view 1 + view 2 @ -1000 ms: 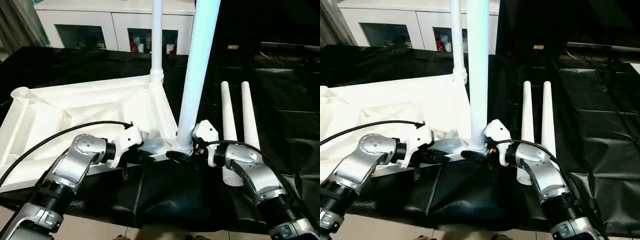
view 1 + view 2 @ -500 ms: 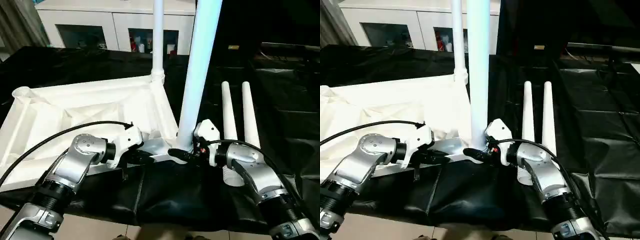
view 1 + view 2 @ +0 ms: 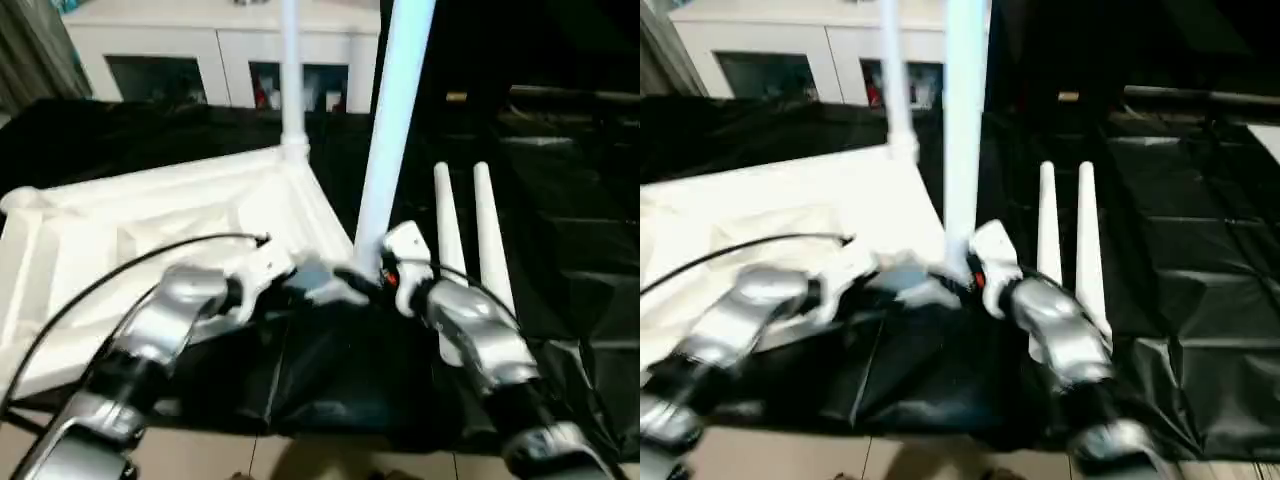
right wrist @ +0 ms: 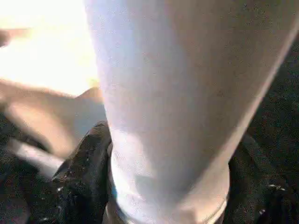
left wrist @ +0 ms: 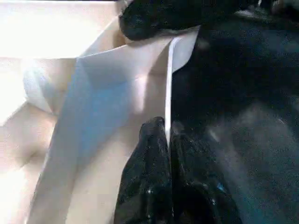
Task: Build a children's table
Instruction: Rotate leg to tighten
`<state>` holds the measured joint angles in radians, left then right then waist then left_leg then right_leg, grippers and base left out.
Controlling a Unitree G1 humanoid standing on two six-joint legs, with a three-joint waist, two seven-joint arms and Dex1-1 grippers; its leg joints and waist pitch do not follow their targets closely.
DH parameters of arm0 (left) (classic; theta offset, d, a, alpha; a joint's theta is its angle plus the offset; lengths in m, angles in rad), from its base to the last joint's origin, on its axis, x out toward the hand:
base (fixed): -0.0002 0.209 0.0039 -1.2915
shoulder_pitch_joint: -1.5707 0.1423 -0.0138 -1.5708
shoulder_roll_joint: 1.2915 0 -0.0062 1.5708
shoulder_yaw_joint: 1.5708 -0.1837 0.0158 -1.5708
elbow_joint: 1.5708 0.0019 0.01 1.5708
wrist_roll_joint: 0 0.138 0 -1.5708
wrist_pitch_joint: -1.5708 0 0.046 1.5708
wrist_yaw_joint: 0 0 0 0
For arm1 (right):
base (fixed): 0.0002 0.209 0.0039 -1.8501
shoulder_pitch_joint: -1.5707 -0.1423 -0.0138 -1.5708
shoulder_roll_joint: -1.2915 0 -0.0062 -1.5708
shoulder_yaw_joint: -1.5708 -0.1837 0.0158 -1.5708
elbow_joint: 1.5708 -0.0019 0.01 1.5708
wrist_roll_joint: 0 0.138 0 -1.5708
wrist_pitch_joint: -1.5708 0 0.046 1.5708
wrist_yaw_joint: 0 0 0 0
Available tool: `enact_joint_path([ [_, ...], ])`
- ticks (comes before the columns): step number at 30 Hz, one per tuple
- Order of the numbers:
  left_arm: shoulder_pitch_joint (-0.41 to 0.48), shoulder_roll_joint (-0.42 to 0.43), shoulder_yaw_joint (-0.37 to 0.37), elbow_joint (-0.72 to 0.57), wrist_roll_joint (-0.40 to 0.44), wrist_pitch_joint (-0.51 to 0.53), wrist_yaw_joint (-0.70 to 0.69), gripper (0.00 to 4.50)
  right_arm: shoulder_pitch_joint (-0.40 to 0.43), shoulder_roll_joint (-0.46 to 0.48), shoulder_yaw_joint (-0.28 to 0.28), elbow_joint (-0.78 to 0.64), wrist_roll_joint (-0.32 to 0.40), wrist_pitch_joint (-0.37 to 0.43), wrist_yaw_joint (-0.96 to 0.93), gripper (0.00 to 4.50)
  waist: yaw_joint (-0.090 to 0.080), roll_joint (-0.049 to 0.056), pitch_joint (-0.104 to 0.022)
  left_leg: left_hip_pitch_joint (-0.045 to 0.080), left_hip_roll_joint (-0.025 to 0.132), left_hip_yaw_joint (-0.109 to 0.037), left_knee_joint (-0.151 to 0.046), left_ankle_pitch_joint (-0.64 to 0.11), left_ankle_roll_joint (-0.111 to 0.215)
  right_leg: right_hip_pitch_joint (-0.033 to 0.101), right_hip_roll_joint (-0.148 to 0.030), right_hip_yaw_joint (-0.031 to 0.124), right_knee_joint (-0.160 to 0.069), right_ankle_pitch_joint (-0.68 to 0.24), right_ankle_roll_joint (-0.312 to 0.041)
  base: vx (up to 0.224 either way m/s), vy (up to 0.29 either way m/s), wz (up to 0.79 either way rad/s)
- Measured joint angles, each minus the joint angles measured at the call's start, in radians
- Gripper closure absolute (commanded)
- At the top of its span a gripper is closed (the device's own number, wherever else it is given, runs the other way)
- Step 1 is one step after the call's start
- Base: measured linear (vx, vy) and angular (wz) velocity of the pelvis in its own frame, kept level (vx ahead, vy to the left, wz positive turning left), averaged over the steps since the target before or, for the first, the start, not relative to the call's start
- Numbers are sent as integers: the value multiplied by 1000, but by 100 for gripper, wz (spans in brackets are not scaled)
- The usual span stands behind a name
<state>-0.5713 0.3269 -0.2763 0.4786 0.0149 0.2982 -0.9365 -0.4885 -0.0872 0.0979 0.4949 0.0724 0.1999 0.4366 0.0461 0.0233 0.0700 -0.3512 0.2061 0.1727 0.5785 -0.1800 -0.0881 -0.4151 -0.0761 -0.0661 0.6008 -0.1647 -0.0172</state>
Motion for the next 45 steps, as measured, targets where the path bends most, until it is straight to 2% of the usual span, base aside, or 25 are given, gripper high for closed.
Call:
enact_joint_path([
  [1, -26, -29, 4, 32, 12, 18, 42, 450, -27, 34, -27, 34, -7, 12, -85, 178, -1, 0, 0, 0, 0, 0, 0, 0, -1, 0, 0, 0, 0, 0, 0, 0, 0, 0],
  [6, -91, -126, 4, 119, 25, 63, 165, 450, -96, 104, -91, 141, -25, 3, -308, 178, 1, 1, -1, 1, -2, 0, 0, 0, -1, 4, -1, 2, -1, 0, 0, 0, 0, 0],
  [10, -136, -185, 5, 199, 41, 52, 230, 450, -144, 144, -131, 238, -43, -53, -466, 178, 6, 2, -2, 1, -2, 0, 0, 0, -1, 8, -1, 2, -6, 0, 1, 0, 0, 0],
  [16, -140, -195, 5, 206, 42, 50, 232, 450, -153, 155, -141, 280, -47, -107, -481, 178, 5, 2, -2, 1, -3, -1, 0, 0, 0, 10, -3, 2, -9, 0, 1, 0, 0, 0],
  [18, -140, -193, 5, 206, 42, 49, 232, 450, -153, 155, -153, 284, -44, -116, -459, 122, 4, 2, -2, 1, -3, -1, 0, 0, 0, 10, -3, 1, -8, 0, 1, 0, 0, 0],
  [20, -140, -181, 11, 213, 44, 39, 244, 450, -152, 165, -170, 283, -8, -126, -406, 106, -1, 2, -2, 1, -3, -1, -1, 0, 0, 10, -3, 1, -8, -1, 1, 0, 0, 0],
  [21, -140, -173, 27, 221, 49, 35, 266, 450, -150, 181, -169, 282, 3, -131, -385, 99, -13, 1, -2, 0, -3, -1, -1, 0, 0, 9, -3, 1, -8, -1, 1, 0, 0, 0],
  [22, -141, -162, 43, 226, 54, 29, 290, 450, -142, 196, -163, 279, 9, -142, -356, 80, -22, 0, -1, -1, -3, -3, -2, 0, 0, 8, -3, -2, -9, -1, 2, 0, 0, 0],
  [24, -141, -156, 53, 226, 57, 29, 308, 450, -131, 202, -139, 279, 11, -149, -313, 74, -26, 0, -1, -2, -3, -8, -3, 0, 0, 7, -2, -6, -14, -1, 2, -4, 2, -10],
  [27, -125, -131, 53, 204, 58, 7, 288, 450, -124, 186, -116, 271, 8, -160, -270, 38, -24, 0, -1, -3, -3, -5, -8, 0, 0, 3, -2, -4, -13, 1, 0, 0, 0, 0],
  [30, -96, -103, 50, 153, 56, -2, 230, 450, -110, 151, -104, 232, 6, -165, -223, 25, -13, 2, -2, -5, -2, -2, -9, 1, 0, 0, -1, -4, -9, 8, -2, 0, 0, 0],
  [32, -66, -67, 41, 110, 48, -32, 171, 450, -98, 113, -88, 182, -2, -167, -168, 12, -10, 3, -1, -6, -1, -2, -11, 1, 0, -3, 0, -4, -8, 5, -1, 0, 0, 0],
  [37, -9, 7, 23, 35, 25, -78, 32, 450, -87, 22, -57, 86, -23, -163, -76, 12, -5, 4, -1, -6, -1, -1, -12, 1, 0, -4, 0, -3, -7, 2, -2, 0, 0, 0],
  [39, 10, 25, 21, 6, 17, -80, -5, 450, -60, -8, -33, 36, -22, -151, -14, 12, -4, 4, -1, -7, -1, 0, -12, 1, 0, -4, 0, -3, -8, 1, -2, 0, 0, 0],
  [45, 66, 101, 22, -65, -26, -86, -133, 450, 85, -189, 84, -167, 53, -47, 358, 12, -1, 3, 0, -7, 0, 0, -12, 0, 0, -4, 0, -3, -9, 0, 0, 0, 0, 0],
])
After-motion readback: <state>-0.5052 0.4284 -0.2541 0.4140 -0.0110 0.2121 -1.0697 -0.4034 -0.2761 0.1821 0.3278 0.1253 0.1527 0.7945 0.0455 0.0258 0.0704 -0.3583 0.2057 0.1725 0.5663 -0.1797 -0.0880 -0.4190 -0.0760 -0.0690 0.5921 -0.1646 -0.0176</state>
